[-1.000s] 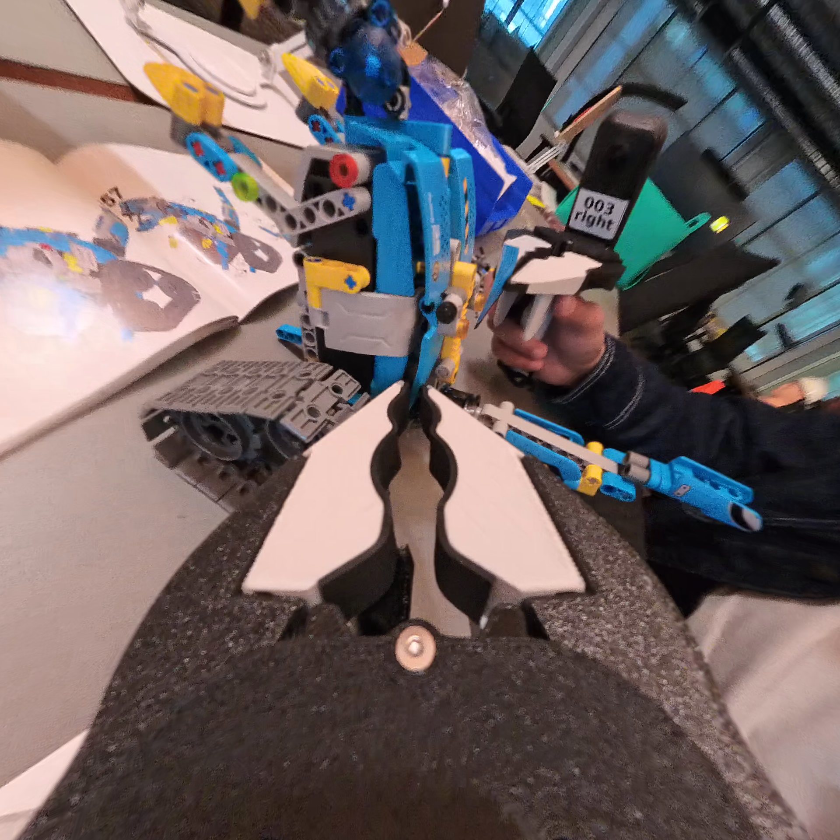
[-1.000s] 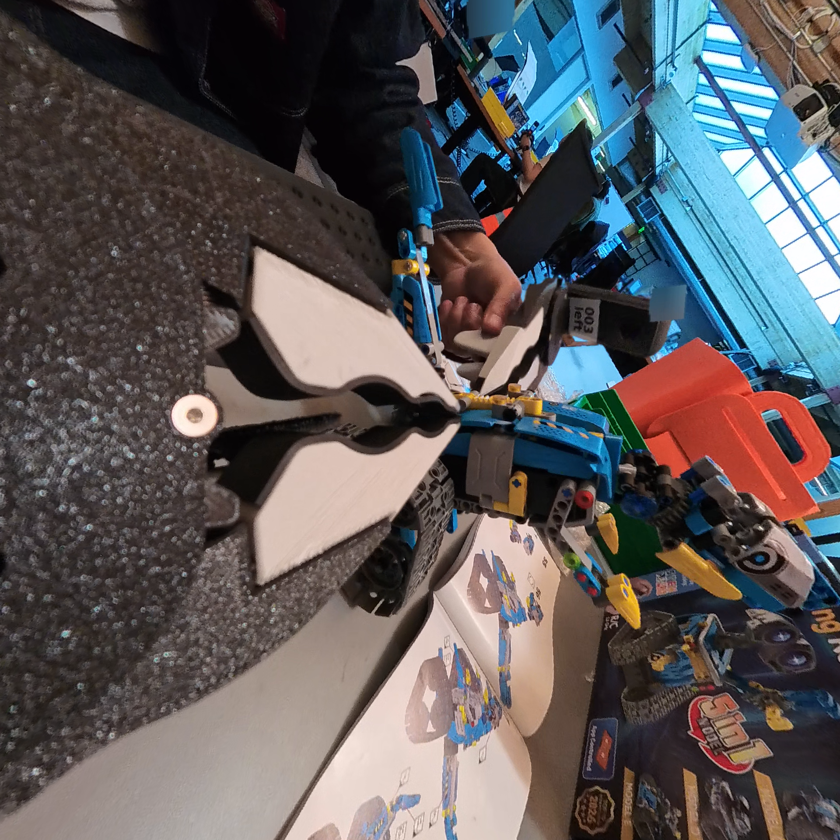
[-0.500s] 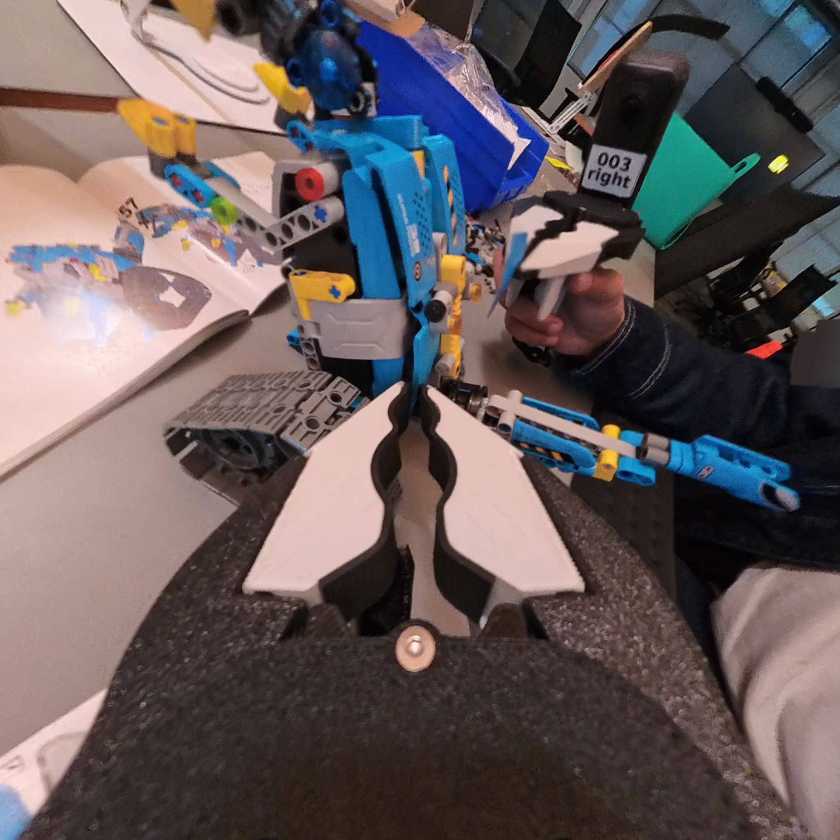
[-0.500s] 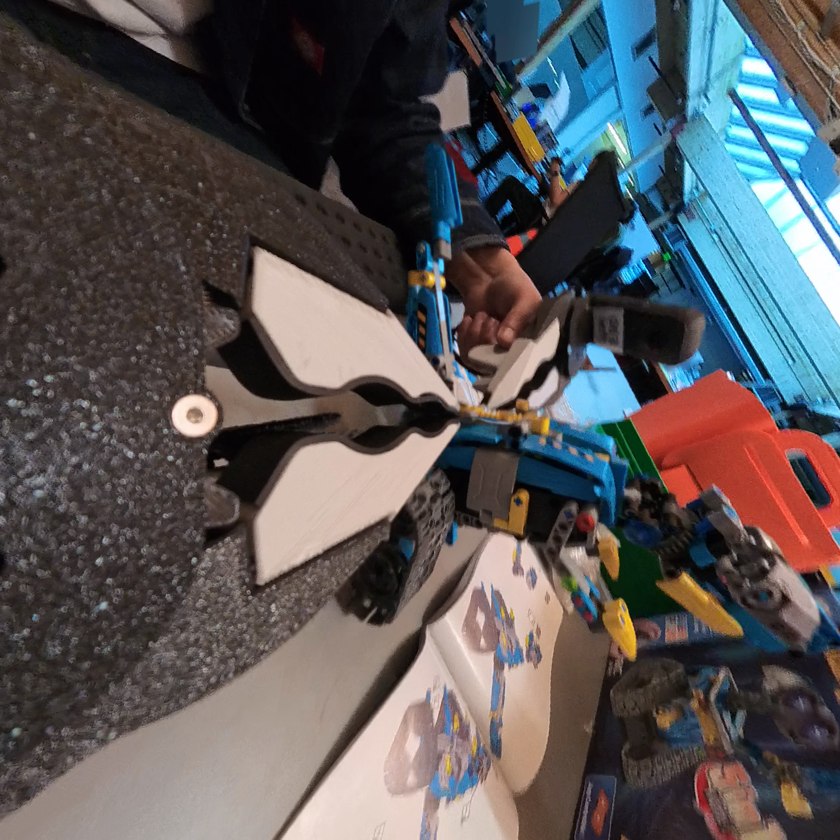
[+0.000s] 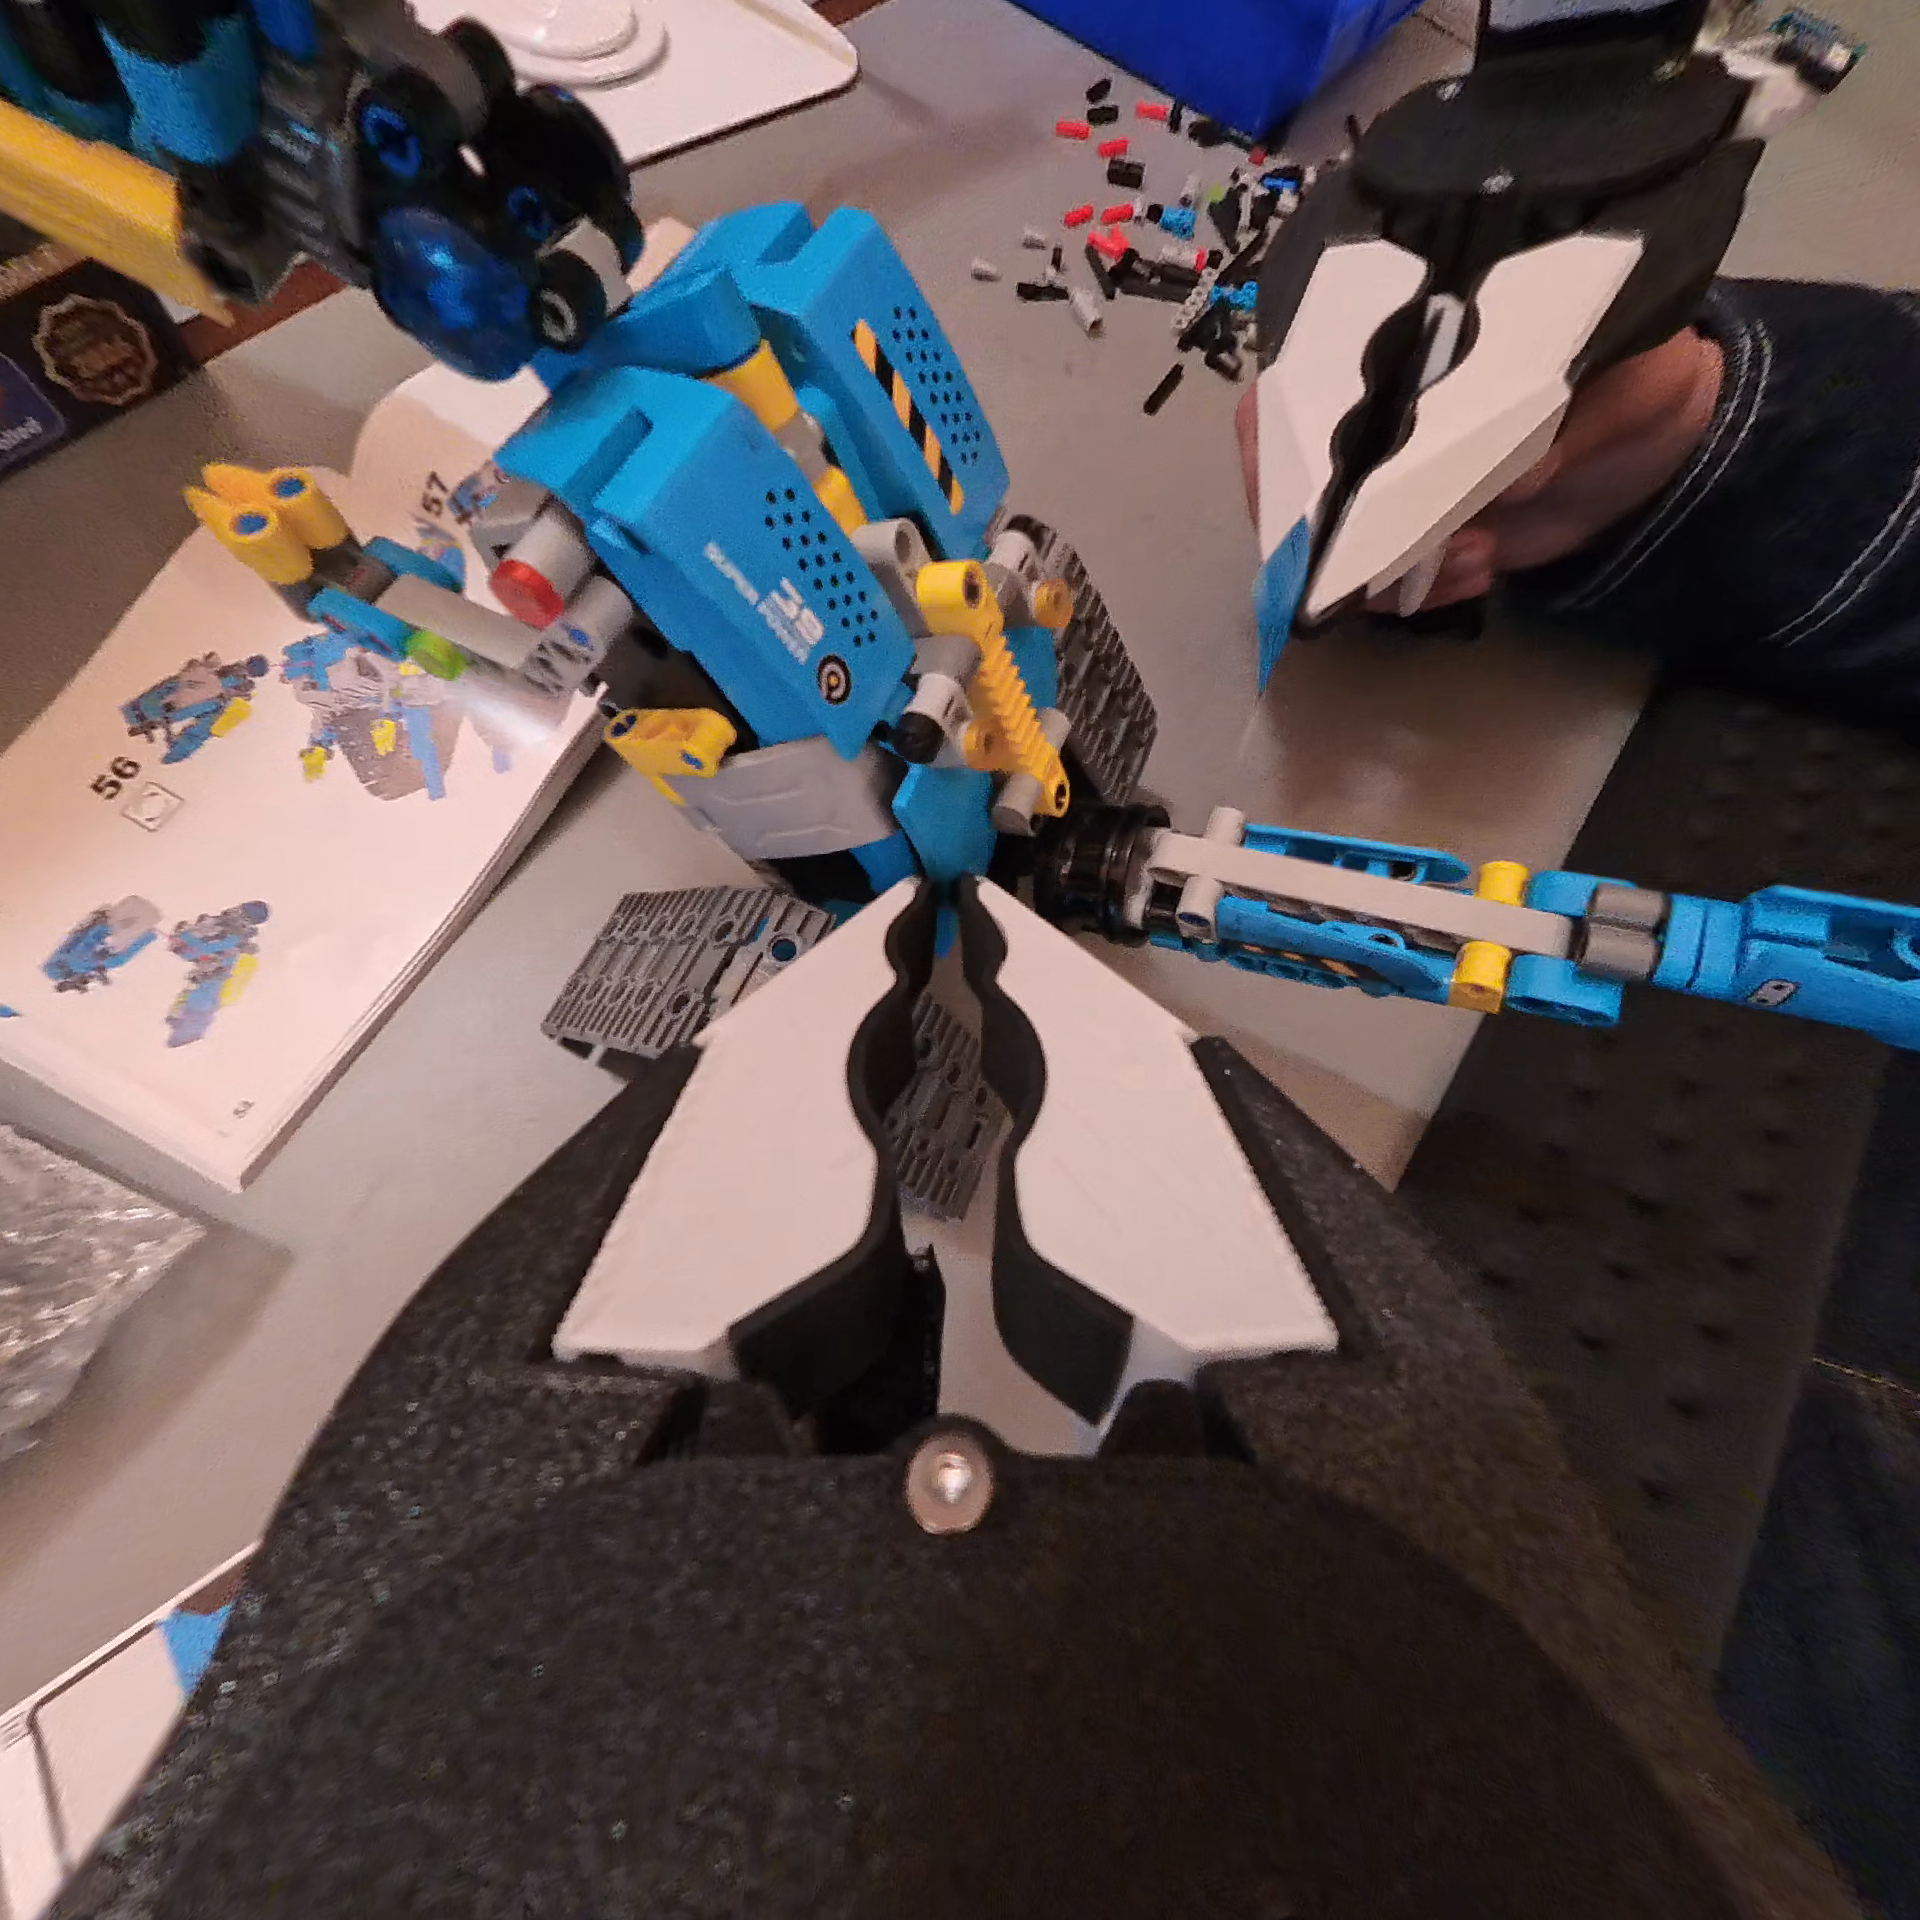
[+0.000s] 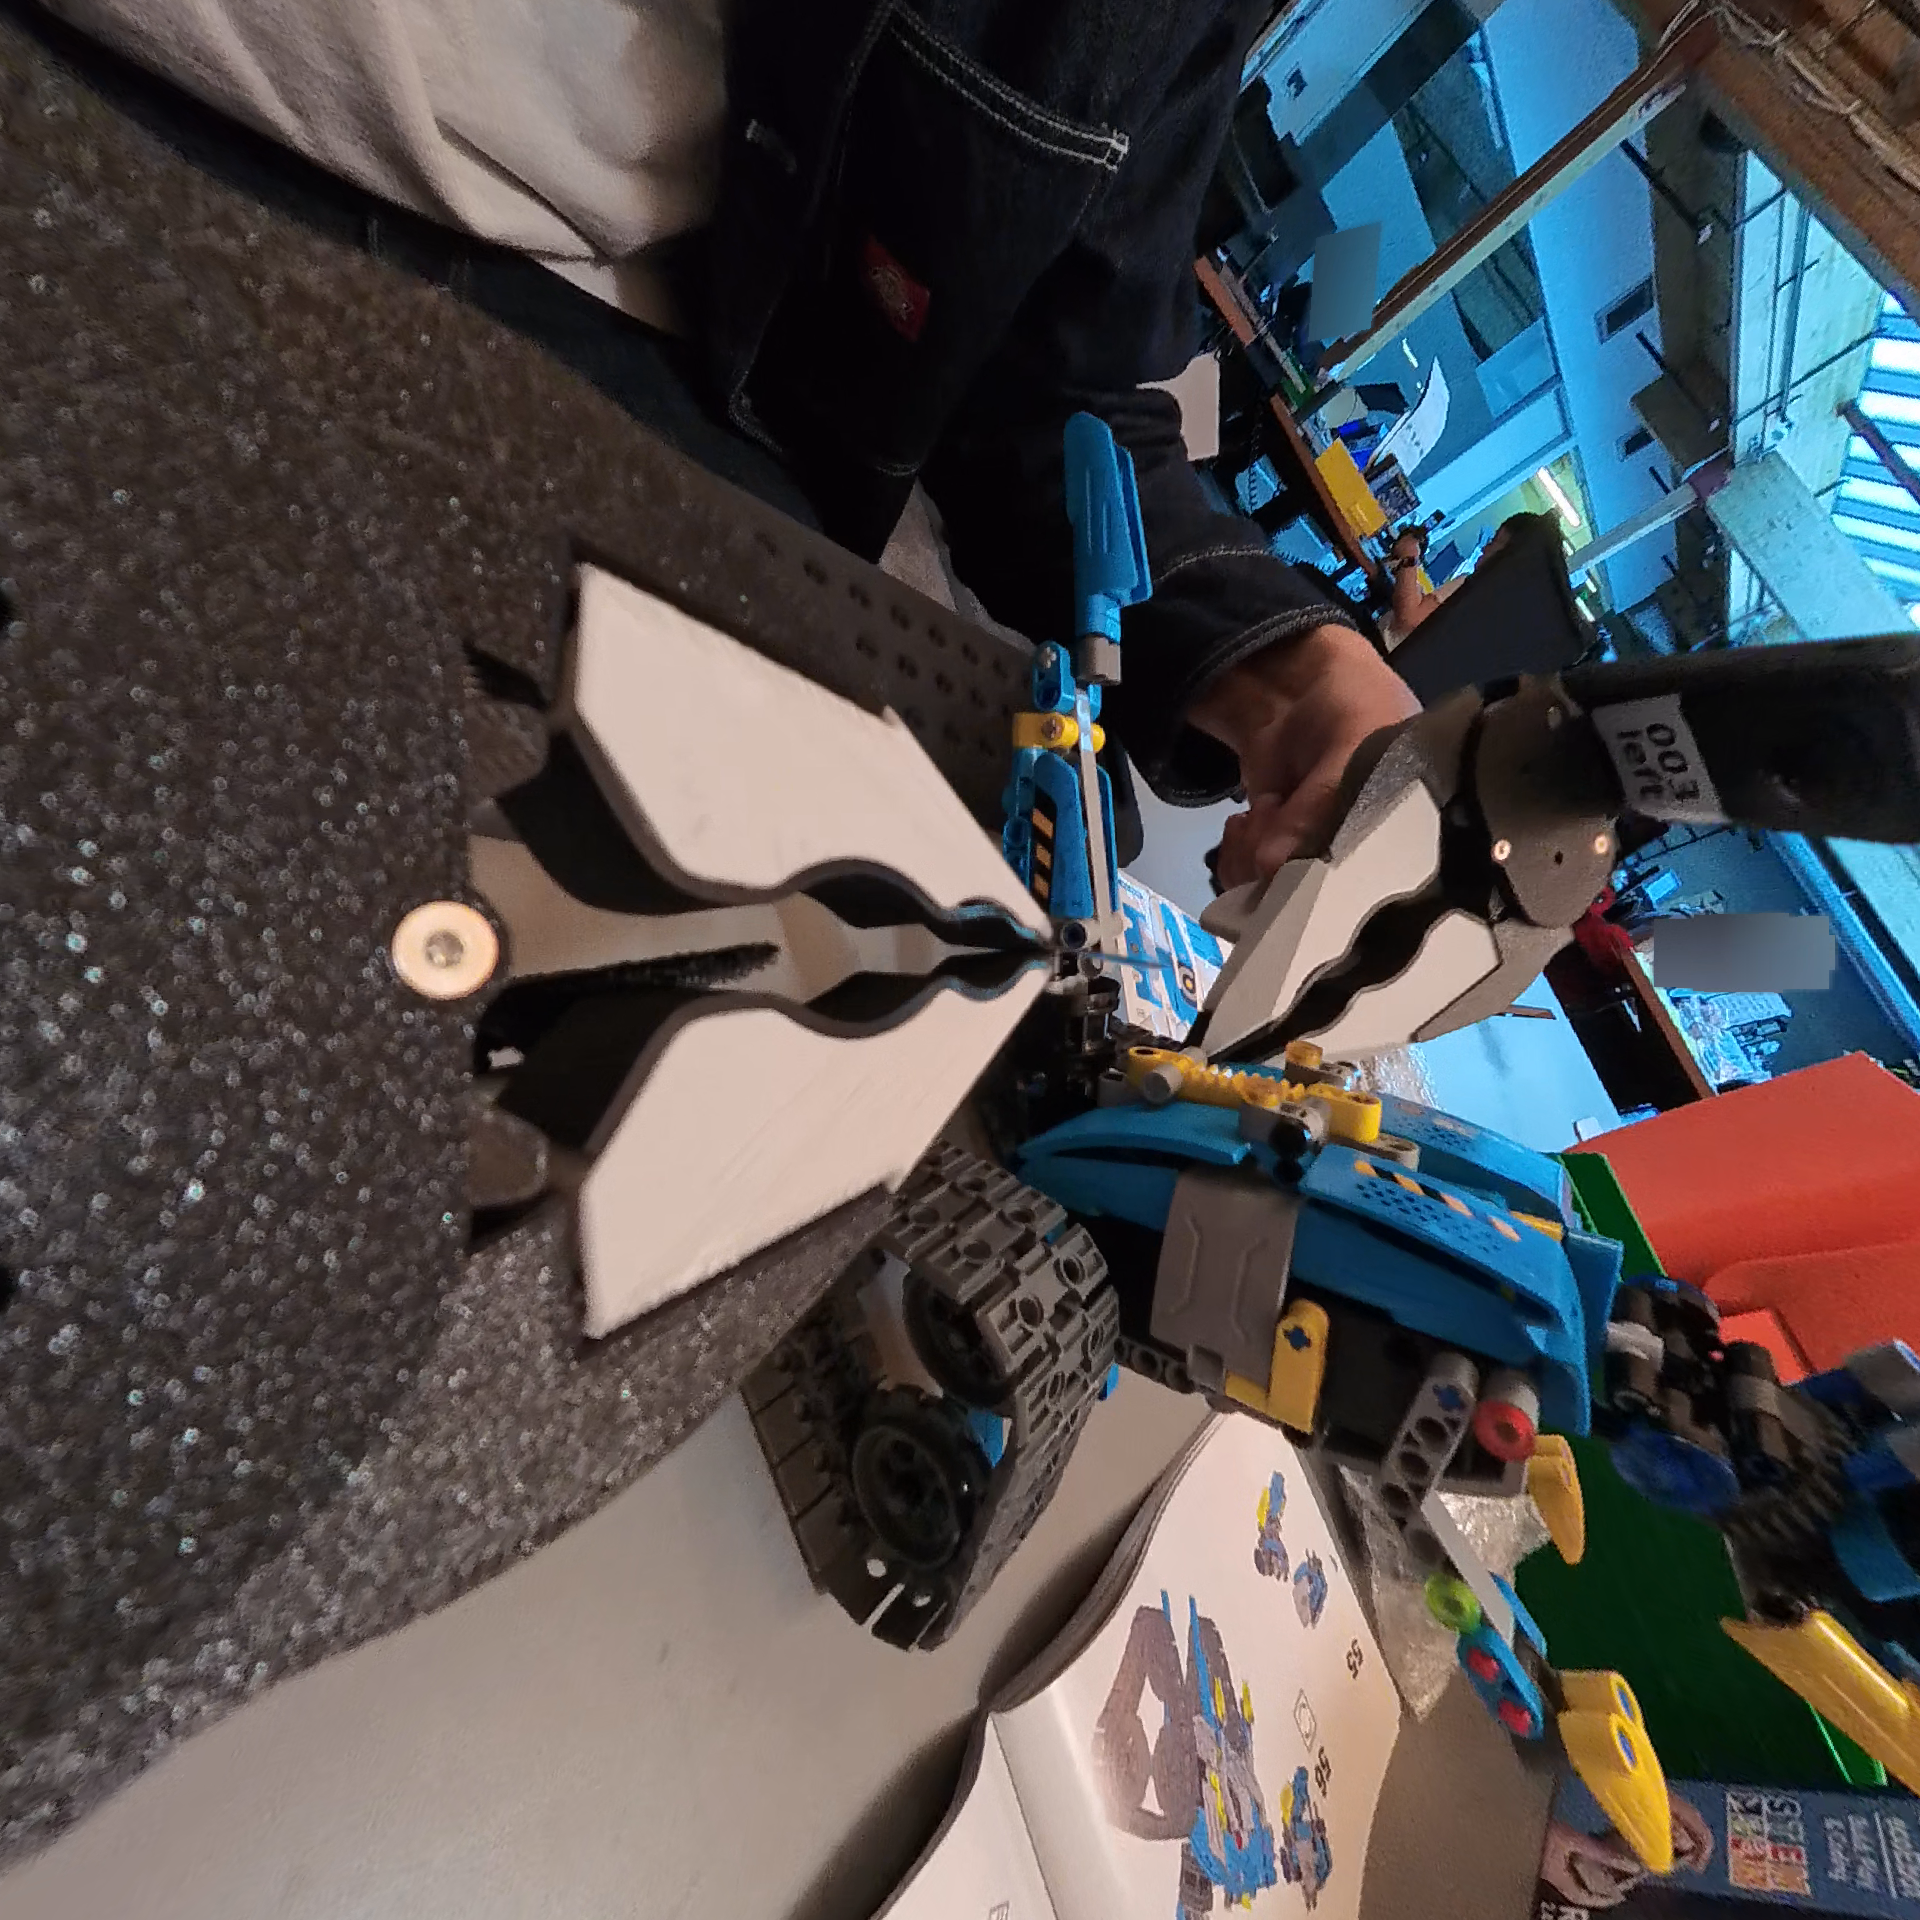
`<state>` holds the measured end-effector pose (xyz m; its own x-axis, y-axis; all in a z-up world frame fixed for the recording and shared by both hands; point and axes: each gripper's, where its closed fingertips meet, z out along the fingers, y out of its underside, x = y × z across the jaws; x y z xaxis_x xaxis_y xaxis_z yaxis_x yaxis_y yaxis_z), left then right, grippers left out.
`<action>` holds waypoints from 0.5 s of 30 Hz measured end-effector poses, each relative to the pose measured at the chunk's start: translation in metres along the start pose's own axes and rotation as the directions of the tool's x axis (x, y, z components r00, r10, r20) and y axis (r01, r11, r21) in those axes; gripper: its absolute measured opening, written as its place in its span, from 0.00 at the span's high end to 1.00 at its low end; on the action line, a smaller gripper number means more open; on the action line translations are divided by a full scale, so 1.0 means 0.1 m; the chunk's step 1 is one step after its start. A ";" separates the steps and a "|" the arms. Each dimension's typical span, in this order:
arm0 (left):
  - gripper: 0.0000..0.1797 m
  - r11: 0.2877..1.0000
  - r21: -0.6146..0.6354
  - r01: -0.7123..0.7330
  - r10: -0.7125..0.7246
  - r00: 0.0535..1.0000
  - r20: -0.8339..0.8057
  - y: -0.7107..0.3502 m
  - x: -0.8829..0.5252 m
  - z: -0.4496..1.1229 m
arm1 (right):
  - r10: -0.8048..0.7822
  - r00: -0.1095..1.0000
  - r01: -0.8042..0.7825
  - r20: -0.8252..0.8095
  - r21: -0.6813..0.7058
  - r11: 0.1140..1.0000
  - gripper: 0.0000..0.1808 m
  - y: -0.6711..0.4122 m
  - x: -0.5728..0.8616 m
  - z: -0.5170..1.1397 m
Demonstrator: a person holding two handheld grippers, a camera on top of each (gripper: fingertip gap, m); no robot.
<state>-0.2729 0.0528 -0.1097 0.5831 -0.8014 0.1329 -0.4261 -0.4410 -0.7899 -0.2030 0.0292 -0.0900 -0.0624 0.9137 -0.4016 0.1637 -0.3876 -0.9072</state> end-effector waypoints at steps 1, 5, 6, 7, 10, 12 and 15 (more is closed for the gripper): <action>0.99 1.000 0.006 0.003 -0.003 1.000 0.004 0.00 0.00 0.00 | -0.001 1.000 0.001 -0.002 -0.003 1.000 1.00 0.00 0.00 0.00; 0.98 0.991 0.124 0.058 -0.055 0.998 -0.024 -0.07 -0.03 -0.04 | 0.007 1.000 -0.006 -0.005 0.010 1.000 1.00 -0.02 0.01 -0.01; 0.98 0.980 0.177 0.090 -0.082 0.995 -0.054 -0.12 -0.03 -0.08 | 0.008 1.000 -0.007 -0.005 0.010 1.000 1.00 -0.02 0.02 -0.02; 0.96 0.966 0.227 0.122 -0.104 0.990 -0.092 -0.18 -0.03 -0.13 | 0.007 1.000 -0.007 -0.006 0.012 1.000 1.00 -0.02 0.02 -0.02; 0.94 0.952 0.276 0.134 -0.098 0.985 -0.141 -0.25 -0.02 -0.18 | 0.009 1.000 -0.009 -0.004 0.007 1.000 1.00 0.00 0.01 0.00; 0.93 0.962 0.254 0.099 -0.067 0.989 -0.131 -0.23 0.00 -0.13 | 0.011 1.000 -0.011 -0.001 0.003 1.000 1.00 0.00 0.01 0.01; 0.95 0.962 0.257 0.089 -0.060 0.991 -0.120 -0.24 -0.02 -0.09 | 0.009 1.000 -0.009 0.004 0.007 1.000 1.00 -0.01 -0.01 0.01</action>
<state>-0.2702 0.0611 -0.0856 0.5209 -0.8160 0.2508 -0.1802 -0.3922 -0.9021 -0.2039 0.0287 -0.0888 -0.0644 0.9098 -0.4100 0.1572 -0.3965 -0.9045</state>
